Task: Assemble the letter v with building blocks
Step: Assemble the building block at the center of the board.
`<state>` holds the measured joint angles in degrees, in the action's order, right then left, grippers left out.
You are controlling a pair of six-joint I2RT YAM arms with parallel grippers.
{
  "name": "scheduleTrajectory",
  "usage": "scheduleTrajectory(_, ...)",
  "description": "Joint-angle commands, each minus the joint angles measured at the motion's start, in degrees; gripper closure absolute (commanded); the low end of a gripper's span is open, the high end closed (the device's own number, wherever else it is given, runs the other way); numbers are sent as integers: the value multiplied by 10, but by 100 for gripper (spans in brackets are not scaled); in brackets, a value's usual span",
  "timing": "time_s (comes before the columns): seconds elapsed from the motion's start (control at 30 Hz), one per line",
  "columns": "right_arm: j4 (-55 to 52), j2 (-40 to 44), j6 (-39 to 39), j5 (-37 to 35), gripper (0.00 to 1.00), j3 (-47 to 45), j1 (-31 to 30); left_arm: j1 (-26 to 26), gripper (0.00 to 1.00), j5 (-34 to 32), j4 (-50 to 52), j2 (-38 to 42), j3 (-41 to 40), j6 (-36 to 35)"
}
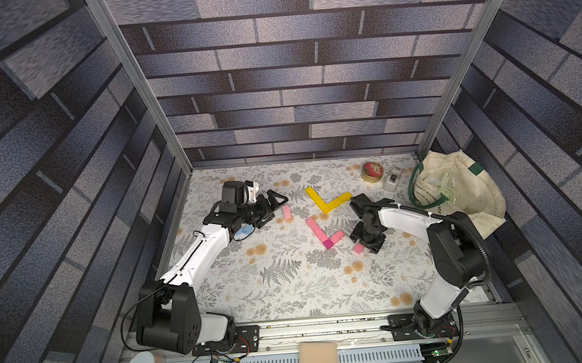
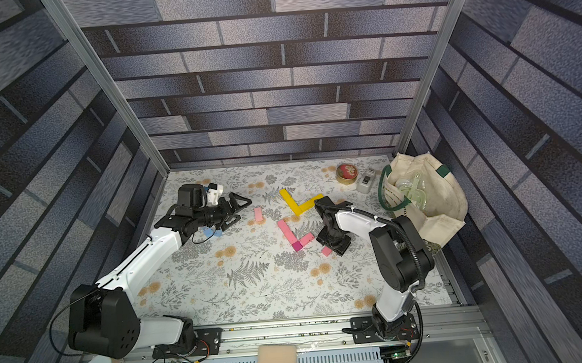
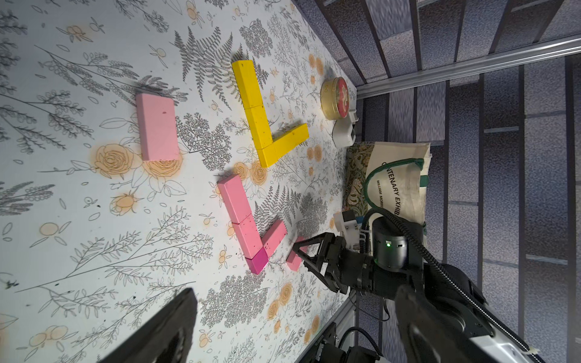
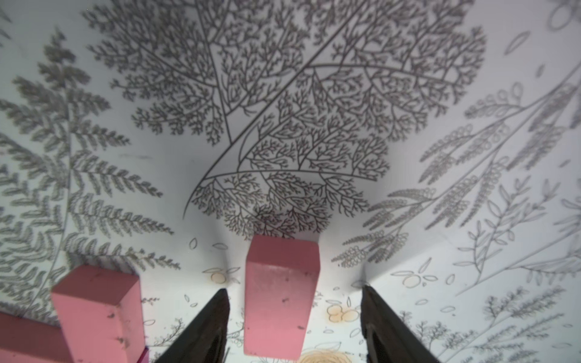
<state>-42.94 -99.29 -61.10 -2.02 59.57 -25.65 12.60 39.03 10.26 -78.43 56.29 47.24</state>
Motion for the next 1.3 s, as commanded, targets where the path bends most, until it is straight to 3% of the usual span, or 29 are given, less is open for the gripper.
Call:
scheduleTrajectory(0.0, 1, -22, -10, -13, 40, 10, 0, 4, 0, 13, -20, -9, -12, 16)
scheduleTrajectory(0.3, 0, -26, -44, -36, 70, 44, 4, 58, 0, -13, -24, -39, -4, 53)
scheduleTrajectory(0.7, -42, -78, -46, -58, 71, 138, 71, 72, 0, 9, -24, -88, 9, 54)
scheduleTrajectory(1.0, -70, -149, -58, -47, 70, 223, 75, 82, 0, 8, -46, -95, -5, 67)
scheduleTrajectory(1.27, -67, -163, -66, -38, 69, 228, 70, 78, 0, 5, -34, -82, -9, 58)
